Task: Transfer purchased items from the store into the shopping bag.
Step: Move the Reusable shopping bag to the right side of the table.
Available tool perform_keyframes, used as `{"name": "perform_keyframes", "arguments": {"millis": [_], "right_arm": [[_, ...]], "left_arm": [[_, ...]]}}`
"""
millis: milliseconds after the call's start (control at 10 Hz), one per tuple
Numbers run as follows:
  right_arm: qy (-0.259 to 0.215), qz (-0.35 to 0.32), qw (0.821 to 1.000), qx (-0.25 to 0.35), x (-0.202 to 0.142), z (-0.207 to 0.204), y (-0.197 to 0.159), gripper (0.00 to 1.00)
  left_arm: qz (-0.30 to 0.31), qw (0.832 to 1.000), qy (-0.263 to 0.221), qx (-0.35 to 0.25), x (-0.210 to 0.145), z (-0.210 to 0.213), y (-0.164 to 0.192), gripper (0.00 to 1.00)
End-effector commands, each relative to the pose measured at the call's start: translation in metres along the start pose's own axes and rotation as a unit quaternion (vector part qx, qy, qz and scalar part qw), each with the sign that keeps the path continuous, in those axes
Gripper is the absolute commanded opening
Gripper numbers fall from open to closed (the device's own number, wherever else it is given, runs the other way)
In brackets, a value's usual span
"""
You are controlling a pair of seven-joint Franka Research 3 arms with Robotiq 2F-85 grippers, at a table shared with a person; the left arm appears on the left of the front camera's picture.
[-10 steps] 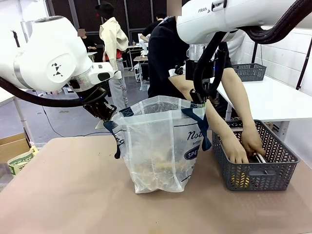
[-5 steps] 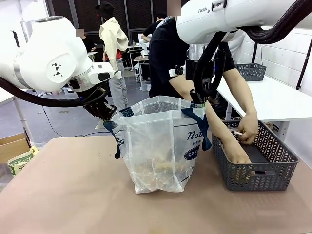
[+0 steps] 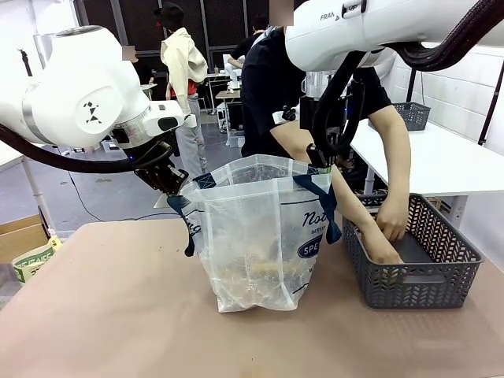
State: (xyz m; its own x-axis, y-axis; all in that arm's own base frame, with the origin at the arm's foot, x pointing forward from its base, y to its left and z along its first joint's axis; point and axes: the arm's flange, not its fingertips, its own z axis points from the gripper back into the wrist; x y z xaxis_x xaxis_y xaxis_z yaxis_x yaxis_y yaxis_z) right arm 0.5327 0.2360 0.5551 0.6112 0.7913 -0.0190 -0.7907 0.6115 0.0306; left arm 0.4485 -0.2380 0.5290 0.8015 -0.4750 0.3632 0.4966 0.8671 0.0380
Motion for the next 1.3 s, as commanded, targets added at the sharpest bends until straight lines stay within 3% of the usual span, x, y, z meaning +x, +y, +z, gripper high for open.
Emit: {"name": "perform_keyframes", "arguments": {"millis": [0,1200], "right_arm": [[0.000,0.000,1.000,0.000,-0.0001,-0.0006,-0.0001,0.00],[0.000,0.000,1.000,0.000,-0.0001,-0.0006,-0.0001,0.00]], "left_arm": [[0.000,1.000,0.000,0.000,-0.0006,-0.0001,0.0003,0.00],[0.000,1.000,0.000,0.000,-0.0006,-0.0001,0.0003,0.00]]}}
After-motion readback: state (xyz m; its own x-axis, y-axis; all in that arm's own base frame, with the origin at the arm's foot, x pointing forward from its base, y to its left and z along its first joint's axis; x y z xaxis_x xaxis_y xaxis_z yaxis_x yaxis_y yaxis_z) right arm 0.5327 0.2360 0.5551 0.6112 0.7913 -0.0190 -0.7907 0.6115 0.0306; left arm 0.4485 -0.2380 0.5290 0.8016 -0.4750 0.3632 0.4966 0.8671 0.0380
